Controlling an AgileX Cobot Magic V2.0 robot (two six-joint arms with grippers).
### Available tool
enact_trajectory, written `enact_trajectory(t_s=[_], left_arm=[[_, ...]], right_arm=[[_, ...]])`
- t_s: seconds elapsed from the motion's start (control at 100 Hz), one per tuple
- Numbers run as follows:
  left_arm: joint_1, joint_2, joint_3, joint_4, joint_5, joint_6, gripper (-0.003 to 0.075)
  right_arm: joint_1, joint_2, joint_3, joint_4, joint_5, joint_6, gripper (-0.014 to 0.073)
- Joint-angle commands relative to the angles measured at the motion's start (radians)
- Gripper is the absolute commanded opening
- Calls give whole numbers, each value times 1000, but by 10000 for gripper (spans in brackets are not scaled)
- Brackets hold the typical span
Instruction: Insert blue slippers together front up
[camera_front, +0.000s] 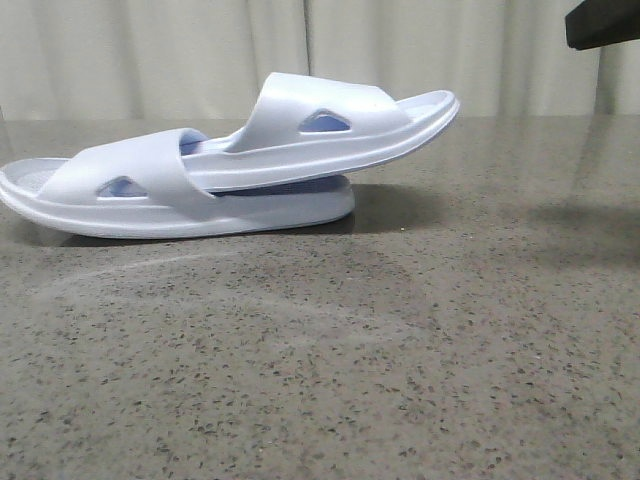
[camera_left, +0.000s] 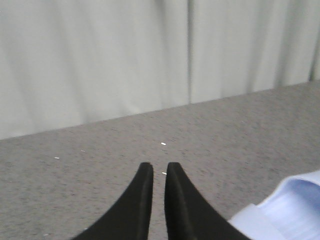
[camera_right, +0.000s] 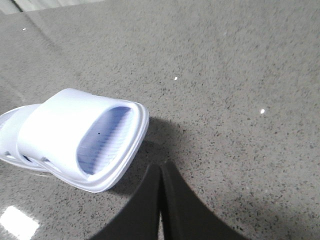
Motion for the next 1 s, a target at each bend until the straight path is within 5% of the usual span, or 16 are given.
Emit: enact_trajectory(t_s=[0.0, 0.32, 0.54, 0.76, 0.99], left_arm=[[-28, -76, 23, -17, -138, 2, 15], [-152, -261, 340, -7, -218, 29, 15], [-229, -356, 467, -180, -265, 107, 15], [-243, -389, 473, -255, -262, 163, 15], [-243, -389, 473, -268, -261, 163, 15]], right_arm=[[78, -76, 32, 45, -178, -15, -78], [325, -240, 289, 75, -546, -15, -78], [435, -405, 442, 121, -689, -15, -78], [456, -519, 504, 171, -731, -15, -78], [456, -517, 504, 271, -608, -15, -78]])
